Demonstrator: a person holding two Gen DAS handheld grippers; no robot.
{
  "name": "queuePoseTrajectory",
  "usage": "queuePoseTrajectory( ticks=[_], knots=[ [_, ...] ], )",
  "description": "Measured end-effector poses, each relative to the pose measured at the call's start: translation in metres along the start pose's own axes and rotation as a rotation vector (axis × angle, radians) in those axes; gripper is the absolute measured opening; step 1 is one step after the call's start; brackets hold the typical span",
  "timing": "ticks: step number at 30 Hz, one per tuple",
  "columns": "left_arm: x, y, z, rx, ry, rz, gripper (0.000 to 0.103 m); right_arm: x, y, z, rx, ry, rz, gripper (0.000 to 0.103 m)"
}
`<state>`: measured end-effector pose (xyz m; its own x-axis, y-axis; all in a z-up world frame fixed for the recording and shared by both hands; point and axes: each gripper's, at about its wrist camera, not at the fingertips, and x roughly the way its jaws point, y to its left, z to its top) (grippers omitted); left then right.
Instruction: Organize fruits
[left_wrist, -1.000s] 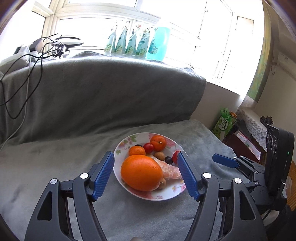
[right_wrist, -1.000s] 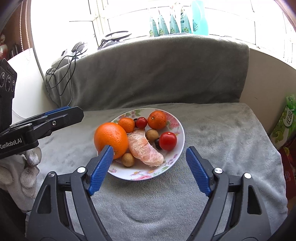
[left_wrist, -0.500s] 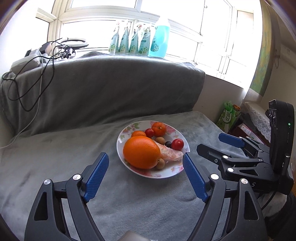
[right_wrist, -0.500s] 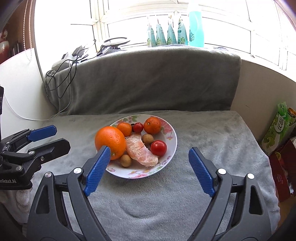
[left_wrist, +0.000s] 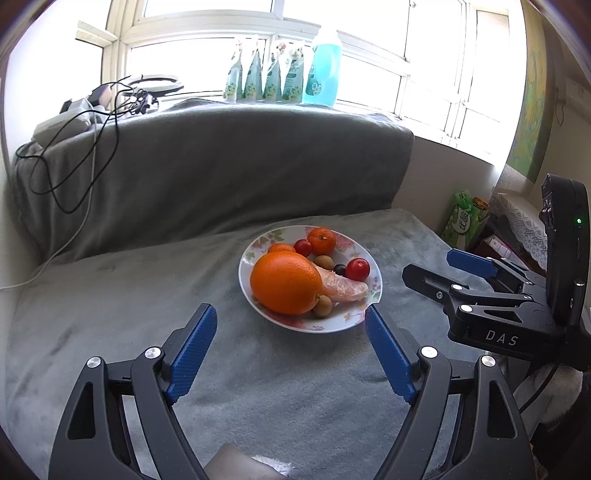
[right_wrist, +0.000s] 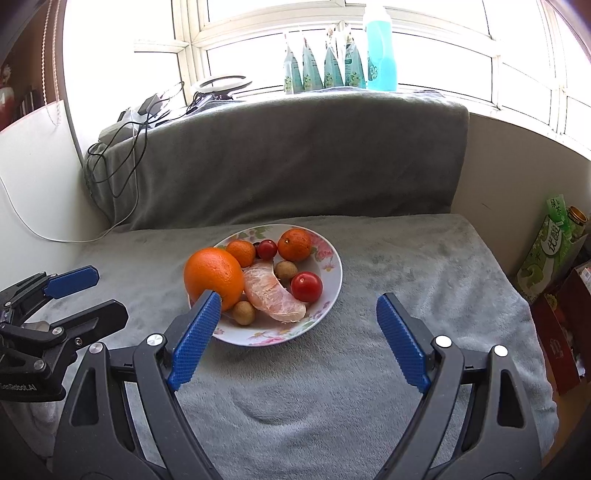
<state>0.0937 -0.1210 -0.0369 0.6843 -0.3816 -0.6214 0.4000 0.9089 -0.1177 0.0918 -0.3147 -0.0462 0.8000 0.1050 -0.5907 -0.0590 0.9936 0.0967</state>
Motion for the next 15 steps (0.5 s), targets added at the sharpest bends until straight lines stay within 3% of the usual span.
queuePoseTrajectory(
  ticks=[15],
  knots=[
    [-0.0062, -0.0059, -0.0012, 0.017, -0.007, 0.002, 0.083, -0.0017, -0.0016, -0.0022, 0.006, 0.0, -0.005, 0.089]
  ],
)
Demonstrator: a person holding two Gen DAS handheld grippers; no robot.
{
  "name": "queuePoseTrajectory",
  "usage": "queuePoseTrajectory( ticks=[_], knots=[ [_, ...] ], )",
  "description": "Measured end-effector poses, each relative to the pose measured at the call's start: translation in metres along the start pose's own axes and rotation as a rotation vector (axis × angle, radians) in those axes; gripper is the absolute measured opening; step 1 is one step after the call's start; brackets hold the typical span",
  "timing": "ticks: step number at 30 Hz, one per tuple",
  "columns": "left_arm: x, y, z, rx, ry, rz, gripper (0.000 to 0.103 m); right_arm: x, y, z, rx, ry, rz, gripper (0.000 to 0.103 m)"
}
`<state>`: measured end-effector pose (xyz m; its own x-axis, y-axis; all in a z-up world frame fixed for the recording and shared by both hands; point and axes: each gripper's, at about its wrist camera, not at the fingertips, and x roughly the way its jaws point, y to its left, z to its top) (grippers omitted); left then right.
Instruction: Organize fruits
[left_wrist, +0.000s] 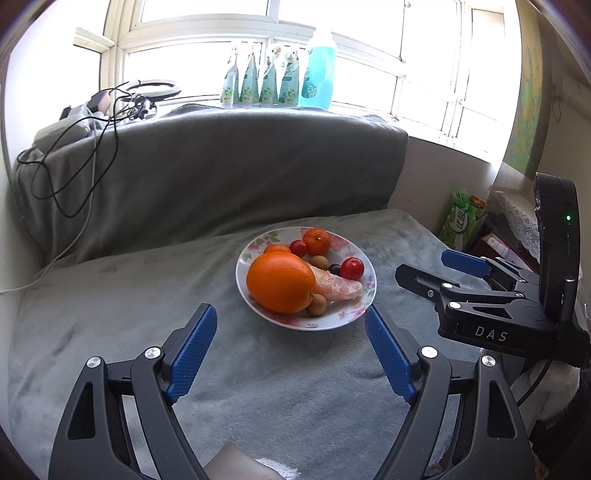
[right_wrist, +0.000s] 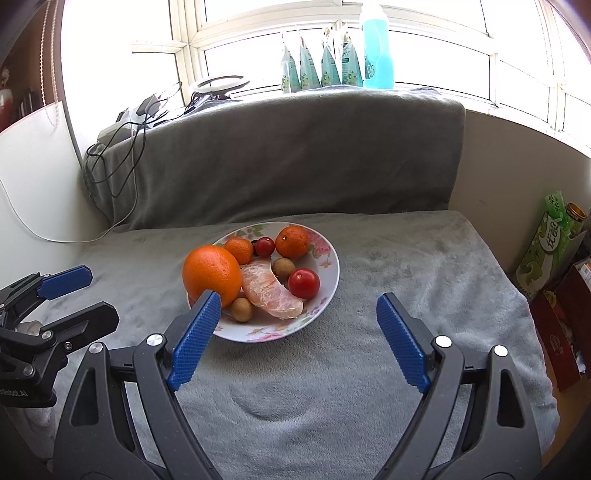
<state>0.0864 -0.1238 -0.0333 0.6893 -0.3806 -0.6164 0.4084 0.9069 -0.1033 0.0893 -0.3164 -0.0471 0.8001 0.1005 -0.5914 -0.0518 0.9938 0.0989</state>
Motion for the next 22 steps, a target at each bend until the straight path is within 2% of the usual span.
queuePoseTrajectory(
  ticks=[22],
  knots=[
    [-0.0016, 0.0013, -0.003, -0.005, -0.016, 0.004, 0.083, 0.0063, -0.0034, -0.0054, 0.014, 0.021, -0.007, 0.089]
  ],
)
